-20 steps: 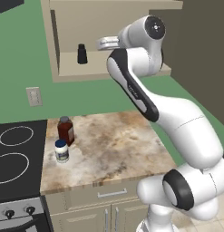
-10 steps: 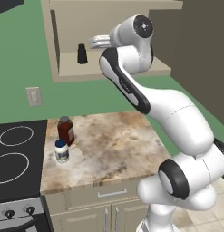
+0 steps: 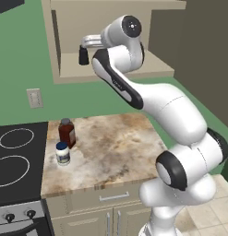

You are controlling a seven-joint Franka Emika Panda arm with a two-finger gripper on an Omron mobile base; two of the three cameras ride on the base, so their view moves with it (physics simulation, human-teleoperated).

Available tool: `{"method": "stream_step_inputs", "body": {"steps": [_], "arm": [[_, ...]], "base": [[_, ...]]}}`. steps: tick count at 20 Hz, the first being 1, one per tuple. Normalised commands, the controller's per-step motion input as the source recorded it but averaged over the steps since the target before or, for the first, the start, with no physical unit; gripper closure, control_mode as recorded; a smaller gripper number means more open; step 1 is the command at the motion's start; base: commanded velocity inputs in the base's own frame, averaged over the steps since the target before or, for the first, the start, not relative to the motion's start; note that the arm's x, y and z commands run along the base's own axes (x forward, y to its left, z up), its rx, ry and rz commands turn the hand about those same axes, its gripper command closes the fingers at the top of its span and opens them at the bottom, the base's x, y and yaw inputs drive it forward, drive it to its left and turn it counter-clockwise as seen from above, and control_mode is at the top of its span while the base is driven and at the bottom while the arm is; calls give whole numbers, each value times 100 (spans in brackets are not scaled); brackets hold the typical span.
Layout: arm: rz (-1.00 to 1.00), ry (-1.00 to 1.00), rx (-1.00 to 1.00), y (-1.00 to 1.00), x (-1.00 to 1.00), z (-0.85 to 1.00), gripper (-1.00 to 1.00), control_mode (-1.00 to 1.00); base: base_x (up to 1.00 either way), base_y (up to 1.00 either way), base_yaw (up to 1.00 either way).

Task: Collect the paprika, mayonnaise, and shaker from the cabinet and place them next to the stove.

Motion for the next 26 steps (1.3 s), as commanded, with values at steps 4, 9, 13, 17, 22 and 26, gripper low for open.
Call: {"method": "stream_step_inputs", "body": {"steps": [4, 9, 13, 17, 22, 26], "arm": [[0, 0, 0, 21, 27, 0, -100, -100], [0, 0, 0, 20, 26, -1, -100, -100], [0, 2, 0, 20, 26, -7, -100, -100], [0, 4, 0, 20, 26, -10, -100, -100], [0, 3, 0, 11, 21, -11, -100, -100], [0, 0, 0, 1, 18, -7, -100, -100]], "base": [[0, 0, 0], [0, 0, 0], [0, 0, 0], [0, 0, 0], [0, 0, 0], [0, 0, 0]]}}
